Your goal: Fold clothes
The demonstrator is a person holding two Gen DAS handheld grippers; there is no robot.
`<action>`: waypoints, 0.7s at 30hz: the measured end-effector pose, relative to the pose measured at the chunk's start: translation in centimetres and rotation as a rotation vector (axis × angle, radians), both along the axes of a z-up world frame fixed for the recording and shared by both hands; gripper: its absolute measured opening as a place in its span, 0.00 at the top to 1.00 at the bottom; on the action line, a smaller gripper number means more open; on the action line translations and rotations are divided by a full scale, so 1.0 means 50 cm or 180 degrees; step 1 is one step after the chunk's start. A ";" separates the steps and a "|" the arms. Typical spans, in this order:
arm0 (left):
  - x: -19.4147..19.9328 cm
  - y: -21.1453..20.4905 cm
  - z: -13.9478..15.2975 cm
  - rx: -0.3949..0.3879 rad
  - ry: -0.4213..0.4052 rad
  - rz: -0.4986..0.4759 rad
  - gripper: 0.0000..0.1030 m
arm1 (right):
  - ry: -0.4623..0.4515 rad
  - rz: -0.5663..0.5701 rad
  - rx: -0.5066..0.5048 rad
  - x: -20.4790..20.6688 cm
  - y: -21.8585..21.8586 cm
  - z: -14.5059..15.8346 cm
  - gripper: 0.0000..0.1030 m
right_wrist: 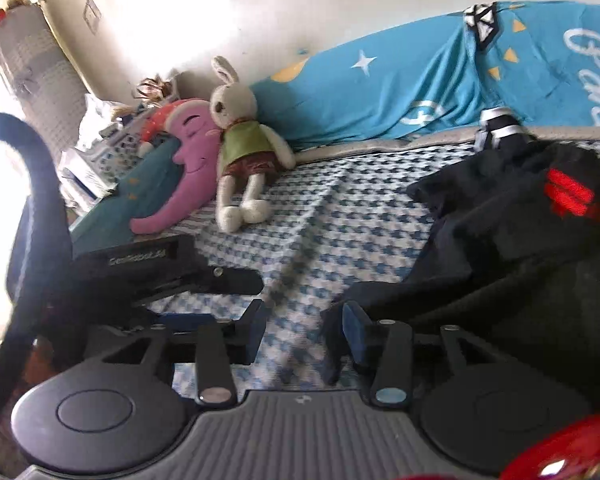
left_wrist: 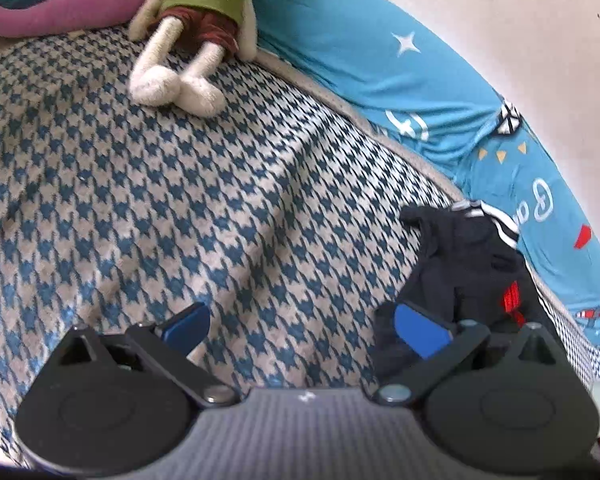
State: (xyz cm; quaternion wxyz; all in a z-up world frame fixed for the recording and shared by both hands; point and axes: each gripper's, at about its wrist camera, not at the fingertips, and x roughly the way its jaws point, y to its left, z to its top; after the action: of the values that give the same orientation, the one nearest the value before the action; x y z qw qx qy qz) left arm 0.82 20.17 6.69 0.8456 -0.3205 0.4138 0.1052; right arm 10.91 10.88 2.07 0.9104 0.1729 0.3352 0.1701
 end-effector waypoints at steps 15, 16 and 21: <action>0.037 -0.093 -0.050 -0.0205 0.0229 -0.0614 0.00 | -0.0085 0.0321 -0.0738 -0.082 -0.022 0.010 0.58; 0.038 -0.095 -0.052 -0.0237 0.0239 -0.0635 0.00 | -0.0076 0.0390 -0.0798 -0.091 -0.016 0.006 0.58; 0.044 -0.113 -0.060 -0.0326 0.0282 -0.0758 0.00 | 0.0049 0.0655 -0.1079 -0.114 0.014 -0.034 0.58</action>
State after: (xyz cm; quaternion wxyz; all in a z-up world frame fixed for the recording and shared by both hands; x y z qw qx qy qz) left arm 3.04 14.52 3.71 0.8155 -0.3070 0.4907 -0.0031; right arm 5.21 11.56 0.37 0.9017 -0.0167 0.3819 0.2021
